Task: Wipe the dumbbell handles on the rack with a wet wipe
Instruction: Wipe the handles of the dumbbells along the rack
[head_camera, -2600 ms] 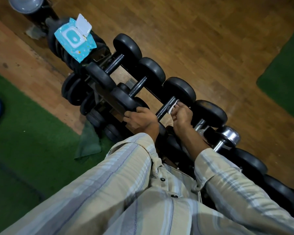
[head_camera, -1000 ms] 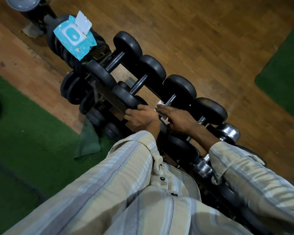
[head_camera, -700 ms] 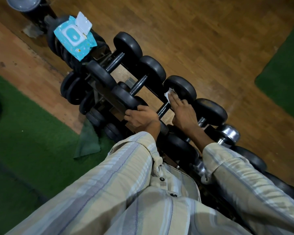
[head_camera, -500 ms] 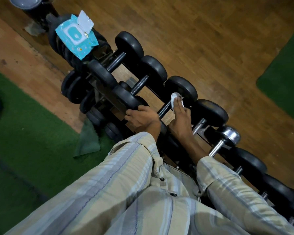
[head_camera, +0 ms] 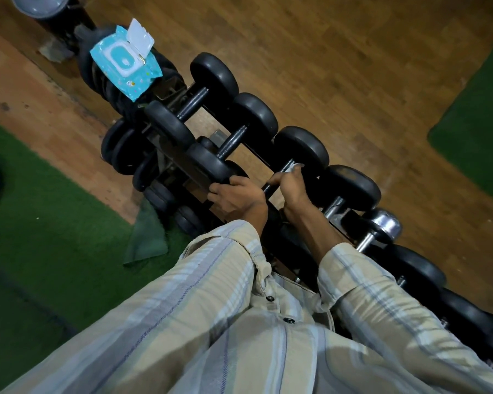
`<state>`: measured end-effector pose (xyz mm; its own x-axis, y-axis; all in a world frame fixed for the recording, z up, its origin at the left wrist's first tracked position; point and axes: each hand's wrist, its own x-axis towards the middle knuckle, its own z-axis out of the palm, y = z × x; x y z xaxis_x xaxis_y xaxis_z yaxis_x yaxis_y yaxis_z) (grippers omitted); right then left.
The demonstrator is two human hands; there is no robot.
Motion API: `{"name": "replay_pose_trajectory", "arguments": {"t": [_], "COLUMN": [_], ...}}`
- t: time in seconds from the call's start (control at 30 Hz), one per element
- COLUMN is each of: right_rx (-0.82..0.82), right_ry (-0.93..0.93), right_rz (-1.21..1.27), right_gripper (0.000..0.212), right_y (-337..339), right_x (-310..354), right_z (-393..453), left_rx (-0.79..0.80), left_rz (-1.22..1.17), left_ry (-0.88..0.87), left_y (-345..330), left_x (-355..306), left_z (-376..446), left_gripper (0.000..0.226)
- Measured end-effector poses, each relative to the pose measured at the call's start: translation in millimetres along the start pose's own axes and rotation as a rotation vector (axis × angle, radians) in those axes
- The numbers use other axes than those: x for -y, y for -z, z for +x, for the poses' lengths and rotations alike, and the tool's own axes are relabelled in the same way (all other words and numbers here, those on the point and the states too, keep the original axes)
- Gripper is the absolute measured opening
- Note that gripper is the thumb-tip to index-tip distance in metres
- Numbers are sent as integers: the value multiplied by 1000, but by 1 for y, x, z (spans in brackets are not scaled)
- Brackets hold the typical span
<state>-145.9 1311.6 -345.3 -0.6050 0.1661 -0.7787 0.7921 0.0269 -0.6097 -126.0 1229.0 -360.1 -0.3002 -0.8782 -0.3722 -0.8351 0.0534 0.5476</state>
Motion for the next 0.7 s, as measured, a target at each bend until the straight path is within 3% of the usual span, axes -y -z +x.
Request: {"name": "replay_pose_trajectory", "arguments": {"t": [0.1, 0.13, 0.4, 0.5, 0.63, 0.7], "right_rx": [7, 41, 152, 168, 286, 328], "right_ry": [-78, -105, -193, -188, -224, -248], "right_rz": [256, 349, 657, 616, 490, 398], "right_gripper": [33, 25, 43, 59, 43, 49], "right_y": [9, 16, 31, 27, 19, 19], "right_x": [8, 8, 8, 4, -4, -11], "right_z": [4, 8, 31, 35, 26, 22], "left_rx": [9, 4, 9, 1, -5, -11], "left_rz": [-6, -1, 15, 16, 17, 18], "left_ry": [3, 1, -5, -8, -10, -14], "left_y": [0, 0, 2, 2, 0, -1], "left_x": [-1, -1, -2, -2, 0, 2], "left_z": [0, 0, -2, -1, 0, 1], "left_gripper": [40, 40, 37, 36, 37, 41]}}
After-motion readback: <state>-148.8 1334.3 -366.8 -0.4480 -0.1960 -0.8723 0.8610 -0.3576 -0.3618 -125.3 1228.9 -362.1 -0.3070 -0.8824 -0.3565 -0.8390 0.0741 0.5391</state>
